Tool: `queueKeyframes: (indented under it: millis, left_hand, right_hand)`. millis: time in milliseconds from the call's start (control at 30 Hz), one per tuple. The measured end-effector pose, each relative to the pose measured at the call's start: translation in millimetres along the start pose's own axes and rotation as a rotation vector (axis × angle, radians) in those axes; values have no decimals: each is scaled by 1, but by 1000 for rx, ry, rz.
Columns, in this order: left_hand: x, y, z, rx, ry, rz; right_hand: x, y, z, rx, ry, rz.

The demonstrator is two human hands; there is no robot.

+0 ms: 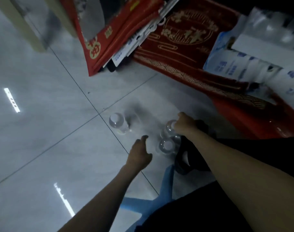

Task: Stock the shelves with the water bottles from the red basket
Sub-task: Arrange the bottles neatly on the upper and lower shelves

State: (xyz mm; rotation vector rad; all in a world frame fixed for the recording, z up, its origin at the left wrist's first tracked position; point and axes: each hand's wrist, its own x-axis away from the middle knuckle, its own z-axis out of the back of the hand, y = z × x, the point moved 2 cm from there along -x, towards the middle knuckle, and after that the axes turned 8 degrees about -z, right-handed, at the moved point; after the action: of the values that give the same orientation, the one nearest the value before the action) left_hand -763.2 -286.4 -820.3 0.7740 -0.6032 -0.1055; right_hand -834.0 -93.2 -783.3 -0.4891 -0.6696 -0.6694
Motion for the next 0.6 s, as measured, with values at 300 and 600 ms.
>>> queueKeyframes:
  millis: [300, 600]
  left_hand:
    - [-30, -10, -92, 302, 122, 95]
    - [-35, -22, -90, 423, 203, -40]
  right_hand:
    - [-46, 38, -35, 25, -155, 110]
    - [-57, 49, -53, -104, -126, 234]
